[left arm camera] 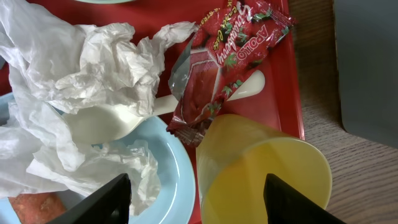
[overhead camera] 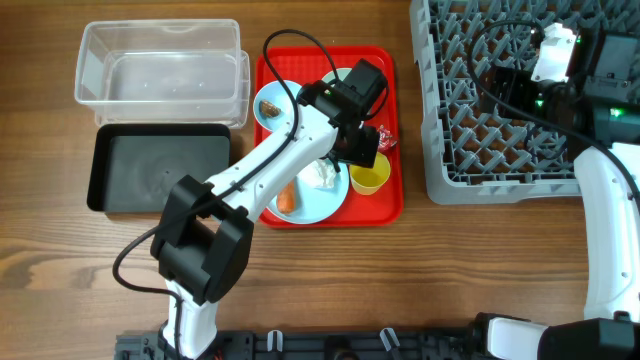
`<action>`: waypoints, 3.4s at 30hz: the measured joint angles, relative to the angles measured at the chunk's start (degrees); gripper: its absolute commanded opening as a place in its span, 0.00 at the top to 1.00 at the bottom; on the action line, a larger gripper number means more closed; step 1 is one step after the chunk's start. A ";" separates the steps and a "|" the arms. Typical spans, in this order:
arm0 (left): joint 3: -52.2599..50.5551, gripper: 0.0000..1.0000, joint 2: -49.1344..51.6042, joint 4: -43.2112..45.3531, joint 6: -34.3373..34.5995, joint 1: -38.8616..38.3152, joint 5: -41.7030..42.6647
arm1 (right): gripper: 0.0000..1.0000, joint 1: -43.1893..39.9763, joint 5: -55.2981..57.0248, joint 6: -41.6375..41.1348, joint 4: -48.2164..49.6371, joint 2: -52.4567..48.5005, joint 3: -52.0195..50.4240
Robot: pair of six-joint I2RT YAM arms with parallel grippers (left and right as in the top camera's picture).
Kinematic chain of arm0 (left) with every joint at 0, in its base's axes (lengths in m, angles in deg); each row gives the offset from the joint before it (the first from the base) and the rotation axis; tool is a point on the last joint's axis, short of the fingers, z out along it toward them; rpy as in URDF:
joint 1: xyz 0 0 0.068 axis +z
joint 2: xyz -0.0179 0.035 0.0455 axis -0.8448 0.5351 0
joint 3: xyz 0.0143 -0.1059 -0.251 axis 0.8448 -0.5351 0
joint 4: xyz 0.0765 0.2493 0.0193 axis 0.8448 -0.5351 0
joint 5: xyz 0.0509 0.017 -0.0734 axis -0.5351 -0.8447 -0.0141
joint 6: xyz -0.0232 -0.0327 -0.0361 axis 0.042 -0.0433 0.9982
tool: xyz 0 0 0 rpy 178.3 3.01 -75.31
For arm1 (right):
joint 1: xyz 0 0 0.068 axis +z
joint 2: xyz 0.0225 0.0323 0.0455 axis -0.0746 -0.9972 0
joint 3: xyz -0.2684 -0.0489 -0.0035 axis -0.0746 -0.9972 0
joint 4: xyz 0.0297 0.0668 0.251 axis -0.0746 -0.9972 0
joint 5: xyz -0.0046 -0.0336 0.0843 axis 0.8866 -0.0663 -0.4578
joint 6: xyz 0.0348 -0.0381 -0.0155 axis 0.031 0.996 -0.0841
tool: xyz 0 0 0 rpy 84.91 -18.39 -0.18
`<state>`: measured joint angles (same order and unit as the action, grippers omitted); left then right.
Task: Sort waste into correct bins and load items into the dishwasher rack
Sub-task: 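Grasp the yellow cup with the left gripper and lift it, then hand the yellow cup from the left gripper to the right gripper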
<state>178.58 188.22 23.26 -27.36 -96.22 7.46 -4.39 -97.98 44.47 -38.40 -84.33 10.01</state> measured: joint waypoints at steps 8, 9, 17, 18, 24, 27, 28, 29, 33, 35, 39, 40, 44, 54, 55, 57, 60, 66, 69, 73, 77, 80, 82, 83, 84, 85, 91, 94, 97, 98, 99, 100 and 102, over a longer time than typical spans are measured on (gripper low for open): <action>0.00 0.64 0.00 -0.22 0.31 0.00 0.00 | 0.02 0.00 -0.02 -0.15 0.00 0.00 0.00; 0.00 0.71 0.00 -0.22 -0.04 0.00 0.00 | 0.02 0.00 -0.02 -0.15 0.00 0.00 0.00; -2.14 0.73 0.00 -0.20 -0.02 0.00 -0.02 | 0.02 0.00 -0.02 -0.15 0.00 0.00 0.00; -2.67 0.71 0.02 -0.22 0.00 0.00 -0.02 | 0.01 0.00 -0.02 -0.15 0.00 0.00 0.00; -3.15 0.82 0.04 0.02 -0.15 0.00 0.11 | 0.02 0.00 -0.02 -0.15 0.00 0.00 0.00; -3.15 0.82 0.04 0.59 0.00 0.00 0.48 | 0.01 0.00 -0.02 -0.15 0.00 0.00 0.00; -3.15 0.82 0.04 0.76 0.00 0.00 0.48 | 0.02 0.00 -0.02 -0.15 0.00 0.00 0.00; -3.15 0.82 0.04 1.16 0.00 -0.02 0.50 | 0.02 0.00 -0.02 -0.15 0.00 0.00 0.00; -3.15 0.82 0.07 2.03 0.00 -0.15 0.48 | 0.01 0.00 -0.02 -0.15 0.00 0.00 0.00; -3.15 0.88 0.35 2.38 0.00 -0.42 0.48 | 0.01 0.00 -0.02 -0.15 0.00 0.00 0.00; -3.15 0.96 2.64 2.32 0.13 -0.92 0.68 | 0.01 0.00 -0.02 -0.15 0.00 0.00 0.00; -3.15 0.96 3.15 2.32 0.09 -0.92 0.92 | 0.02 0.00 -0.02 -0.15 0.00 0.00 0.00; -3.15 0.96 3.15 2.36 0.44 -0.52 2.05 | 0.02 0.00 -0.02 -0.15 0.02 0.00 0.00; -2.47 0.96 -7.91 6.10 0.57 17.66 26.75 | 0.00 -0.02 -15.34 -1.27 3.80 0.00 0.00; -2.23 0.96 -8.90 7.52 0.28 20.28 31.74 | 0.00 0.00 -19.34 -1.27 5.20 0.00 0.00; -2.03 0.96 -9.31 10.43 -0.57 23.61 40.76 | 0.00 0.28 -26.10 -1.44 8.17 -0.02 0.00; -2.03 0.96 -9.27 16.00 -1.38 25.88 52.28 | 0.00 2.43 -36.76 -0.79 13.38 -0.72 0.11; -2.03 0.96 -9.27 25.33 -1.81 26.10 68.70 | 0.00 8.44 -57.31 0.11 24.87 -7.23 0.20; -2.03 0.96 -9.27 25.86 -1.84 26.10 71.34 | 0.01 10.14 -63.69 0.09 26.99 -9.97 0.20; -2.03 0.96 -9.27 26.10 -1.86 26.10 72.78 | 0.05 12.35 -67.28 0.11 29.29 -12.41 0.20; -2.03 0.96 -9.27 26.88 -1.84 26.08 73.22 | 0.16 14.49 -68.67 0.07 32.37 -12.70 0.20; -2.03 0.96 -9.27 27.04 -1.84 25.97 73.40 | 0.20 15.19 -69.59 0.09 34.07 -12.70 0.20; -2.03 0.96 -9.27 27.06 -1.86 25.88 73.57 | 0.22 15.17 -70.66 0.04 36.33 -12.70 0.20; -2.03 0.96 -9.27 27.06 -1.86 25.88 73.88 | 0.24 15.13 -71.10 -0.15 37.42 -12.70 0.20; -2.03 0.96 -9.27 27.08 -1.88 25.86 74.07 | 0.27 15.10 -71.23 -0.44 37.88 -12.70 0.20; -2.03 0.96 -9.27 27.06 -1.92 25.86 74.40 | 0.30 15.10 -71.30 -0.59 38.47 -12.70 0.20; -2.03 0.96 -9.27 27.06 -2.45 25.86 75.30 | 0.43 14.99 -71.45 -1.88 38.71 -12.76 0.20; -2.03 0.89 -9.27 27.08 -2.47 25.86 75.30 | 0.44 14.99 -71.47 -2.08 38.88 -12.76 0.20; -2.03 0.74 -9.27 26.75 -2.38 25.81 75.03 | 0.44 14.99 -71.91 -2.08 39.30 -12.76 0.20; -2.03 0.71 -9.27 26.56 -2.54 25.81 74.88 | 0.44 14.99 -72.17 -2.08 39.52 -12.76 0.20; -2.03 0.67 -9.27 26.47 -2.62 25.81 74.79 | 0.44 14.93 -72.39 -2.08 39.58 -12.76 0.20; -2.03 0.66 -9.27 26.21 -2.54 25.81 74.66 | 0.44 14.84 -72.57 -2.08 39.58 -12.76 0.20; -2.03 0.63 -9.27 26.01 -2.47 25.81 74.62 | 0.44 14.19 -72.78 -2.08 39.56 -12.76 0.20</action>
<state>176.54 178.95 49.27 -29.83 -70.40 82.08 9.80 -170.76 42.39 1.16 -97.10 10.20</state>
